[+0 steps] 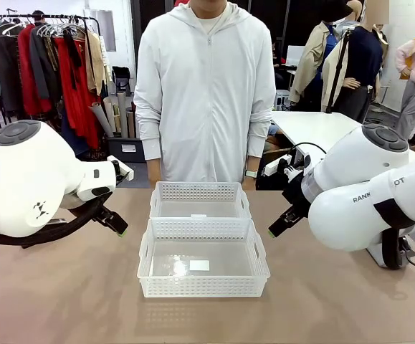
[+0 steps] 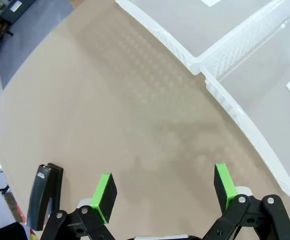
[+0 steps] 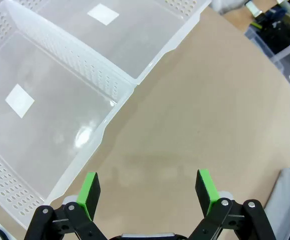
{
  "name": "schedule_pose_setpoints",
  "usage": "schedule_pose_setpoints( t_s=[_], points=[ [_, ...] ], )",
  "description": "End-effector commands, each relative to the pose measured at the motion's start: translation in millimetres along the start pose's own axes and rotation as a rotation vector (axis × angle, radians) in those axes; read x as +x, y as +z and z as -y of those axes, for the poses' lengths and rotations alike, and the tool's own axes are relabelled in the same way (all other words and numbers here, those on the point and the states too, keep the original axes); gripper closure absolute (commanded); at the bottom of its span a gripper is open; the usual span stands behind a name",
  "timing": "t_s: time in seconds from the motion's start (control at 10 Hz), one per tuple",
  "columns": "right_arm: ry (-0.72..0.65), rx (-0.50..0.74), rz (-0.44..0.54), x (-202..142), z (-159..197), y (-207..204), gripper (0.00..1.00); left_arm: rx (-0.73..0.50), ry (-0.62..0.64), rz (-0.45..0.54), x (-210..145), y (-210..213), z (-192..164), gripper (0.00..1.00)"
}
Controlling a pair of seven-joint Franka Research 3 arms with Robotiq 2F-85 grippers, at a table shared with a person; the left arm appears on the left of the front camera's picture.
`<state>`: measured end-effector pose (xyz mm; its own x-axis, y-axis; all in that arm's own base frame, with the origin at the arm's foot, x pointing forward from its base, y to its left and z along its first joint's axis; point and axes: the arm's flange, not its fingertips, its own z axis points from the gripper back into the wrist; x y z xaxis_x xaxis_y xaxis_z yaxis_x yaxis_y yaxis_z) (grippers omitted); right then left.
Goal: Distribute items into two baskets.
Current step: Pick up the Pencil pouch that the person points to.
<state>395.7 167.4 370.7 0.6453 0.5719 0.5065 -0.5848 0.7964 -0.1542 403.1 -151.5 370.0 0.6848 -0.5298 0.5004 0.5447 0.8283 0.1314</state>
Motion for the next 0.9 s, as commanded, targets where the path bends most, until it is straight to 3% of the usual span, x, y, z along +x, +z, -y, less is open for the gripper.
schedule_pose_setpoints(
  t_s=[0.0,0.4,0.8],
  points=[
    [0.004,0.012,0.004,0.8,4.8,7.2,0.00,-0.017,0.020,0.020,1.8,6.4,-3.0,0.00],
    [-0.029,0.053,0.033,13.1,41.0,56.5,0.00,-0.101,0.066,0.048,17.1,59.3,-34.2,0.00],
    [-0.097,0.176,0.021,20.6,124.0,103.0,0.00,-0.230,0.139,0.075,16.2,130.6,-79.7,0.00]
  ],
)
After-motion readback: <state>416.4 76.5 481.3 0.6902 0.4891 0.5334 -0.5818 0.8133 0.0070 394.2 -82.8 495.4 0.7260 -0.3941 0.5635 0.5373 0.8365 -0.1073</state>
